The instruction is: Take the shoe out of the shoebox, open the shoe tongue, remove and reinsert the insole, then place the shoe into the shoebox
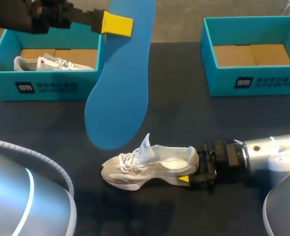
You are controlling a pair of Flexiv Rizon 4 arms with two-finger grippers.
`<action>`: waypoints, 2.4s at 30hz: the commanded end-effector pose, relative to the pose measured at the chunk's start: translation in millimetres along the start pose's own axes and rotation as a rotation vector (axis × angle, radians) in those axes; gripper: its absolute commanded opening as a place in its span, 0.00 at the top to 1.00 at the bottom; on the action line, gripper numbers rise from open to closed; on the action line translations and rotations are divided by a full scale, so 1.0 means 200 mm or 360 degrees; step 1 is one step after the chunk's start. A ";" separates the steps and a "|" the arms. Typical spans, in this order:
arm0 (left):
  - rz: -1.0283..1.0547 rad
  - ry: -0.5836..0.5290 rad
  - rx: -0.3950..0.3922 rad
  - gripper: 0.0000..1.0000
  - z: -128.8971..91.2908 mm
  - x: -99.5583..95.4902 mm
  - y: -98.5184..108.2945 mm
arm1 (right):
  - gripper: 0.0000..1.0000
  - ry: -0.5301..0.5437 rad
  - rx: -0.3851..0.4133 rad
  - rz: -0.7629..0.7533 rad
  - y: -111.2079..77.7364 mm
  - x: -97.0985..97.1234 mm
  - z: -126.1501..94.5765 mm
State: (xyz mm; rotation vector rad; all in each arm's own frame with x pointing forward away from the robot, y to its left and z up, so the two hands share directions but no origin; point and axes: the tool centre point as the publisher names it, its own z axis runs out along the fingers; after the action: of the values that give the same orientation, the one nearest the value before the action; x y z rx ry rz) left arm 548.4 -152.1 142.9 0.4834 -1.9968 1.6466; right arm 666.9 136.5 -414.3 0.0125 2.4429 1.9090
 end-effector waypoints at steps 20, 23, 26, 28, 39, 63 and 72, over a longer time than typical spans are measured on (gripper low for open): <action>-0.0018 -0.0006 0.0004 1.00 0.00 -0.03 0.02 | 0.00 0.0004 0.0283 0.0043 0.03 0.02 -0.07; -0.0020 -0.0012 0.0005 1.00 0.00 -0.03 0.03 | 0.00 0.0015 0.0351 0.0044 0.04 0.02 -0.08; -0.0008 -0.0011 0.0017 1.00 0.00 -0.04 0.04 | 0.00 0.0025 0.0391 0.0042 0.05 0.02 -0.08; 0.0006 -0.0018 0.0036 1.00 -0.01 -0.04 0.04 | 0.00 0.0030 0.0400 0.0036 0.06 0.03 -0.09; -0.0021 0.0025 0.0079 1.00 -0.01 -0.08 0.07 | 0.00 0.0074 0.0730 0.0071 0.10 0.03 -0.12; -0.0021 0.0025 0.0079 1.00 -0.01 -0.08 0.07 | 0.00 0.0053 0.1556 0.0205 0.23 0.02 -0.15; -0.0021 0.0025 0.0079 1.00 -0.01 -0.08 0.07 | 0.00 0.0060 0.1842 0.0237 0.29 0.01 -0.13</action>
State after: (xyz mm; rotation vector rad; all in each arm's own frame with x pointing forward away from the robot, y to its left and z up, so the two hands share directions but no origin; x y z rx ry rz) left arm 551.9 -146.4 122.6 0.5013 -1.9416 1.6928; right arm 662.2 120.7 -357.3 0.2061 3.0661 0.8982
